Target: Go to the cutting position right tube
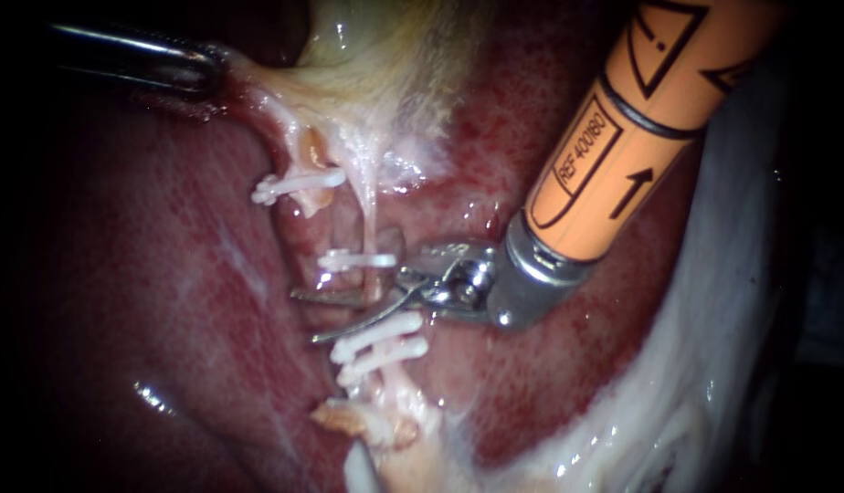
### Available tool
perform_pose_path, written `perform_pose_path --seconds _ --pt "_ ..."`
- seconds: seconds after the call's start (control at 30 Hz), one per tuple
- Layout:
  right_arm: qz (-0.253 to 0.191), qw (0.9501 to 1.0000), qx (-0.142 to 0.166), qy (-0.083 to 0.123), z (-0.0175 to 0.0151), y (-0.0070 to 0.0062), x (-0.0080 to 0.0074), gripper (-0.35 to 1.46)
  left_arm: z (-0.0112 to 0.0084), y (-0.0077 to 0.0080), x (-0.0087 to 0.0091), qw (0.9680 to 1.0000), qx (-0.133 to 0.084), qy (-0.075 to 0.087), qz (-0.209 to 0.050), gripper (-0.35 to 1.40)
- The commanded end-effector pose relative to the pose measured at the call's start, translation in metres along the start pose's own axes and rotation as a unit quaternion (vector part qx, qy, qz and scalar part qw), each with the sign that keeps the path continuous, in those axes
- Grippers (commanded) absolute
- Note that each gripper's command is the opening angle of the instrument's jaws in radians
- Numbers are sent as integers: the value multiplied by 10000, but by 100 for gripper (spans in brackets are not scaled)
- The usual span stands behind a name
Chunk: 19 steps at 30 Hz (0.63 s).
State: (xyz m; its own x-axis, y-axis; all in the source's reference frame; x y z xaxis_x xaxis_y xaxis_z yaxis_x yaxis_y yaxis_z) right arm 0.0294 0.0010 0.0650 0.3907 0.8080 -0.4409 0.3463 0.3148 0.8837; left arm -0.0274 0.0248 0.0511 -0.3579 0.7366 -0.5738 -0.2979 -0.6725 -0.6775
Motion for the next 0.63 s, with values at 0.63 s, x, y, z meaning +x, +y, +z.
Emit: perform_pose_path --seconds 0.63 --pt "46 10000 50 25 -2 -20 17 135 1 -3 -1 10000 -2 -1 2 -35"
